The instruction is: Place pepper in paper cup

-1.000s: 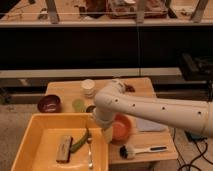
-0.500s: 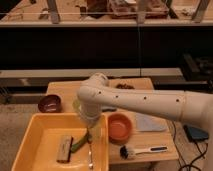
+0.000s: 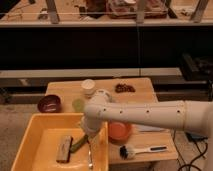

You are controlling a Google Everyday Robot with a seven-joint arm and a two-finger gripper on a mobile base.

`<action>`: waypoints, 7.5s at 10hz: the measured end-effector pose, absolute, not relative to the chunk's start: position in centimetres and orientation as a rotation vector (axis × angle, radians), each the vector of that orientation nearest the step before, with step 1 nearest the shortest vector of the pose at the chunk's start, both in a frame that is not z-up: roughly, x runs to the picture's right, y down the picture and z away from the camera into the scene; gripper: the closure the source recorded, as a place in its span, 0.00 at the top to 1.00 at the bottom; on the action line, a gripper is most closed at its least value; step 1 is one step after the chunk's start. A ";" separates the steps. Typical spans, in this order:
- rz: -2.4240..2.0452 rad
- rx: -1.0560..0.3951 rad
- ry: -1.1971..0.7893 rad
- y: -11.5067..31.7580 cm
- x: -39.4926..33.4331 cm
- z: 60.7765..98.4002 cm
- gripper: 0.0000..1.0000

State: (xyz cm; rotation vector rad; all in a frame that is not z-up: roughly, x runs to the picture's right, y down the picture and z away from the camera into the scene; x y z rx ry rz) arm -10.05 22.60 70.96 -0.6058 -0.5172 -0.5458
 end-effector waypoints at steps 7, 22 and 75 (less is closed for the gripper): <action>-0.534 -0.637 -0.501 24.5 -12.1 74.7 0.80; -0.538 -0.752 -0.484 27.5 -13.5 77.0 0.46; -0.710 -0.235 -0.569 -4.5 -3.7 73.7 0.00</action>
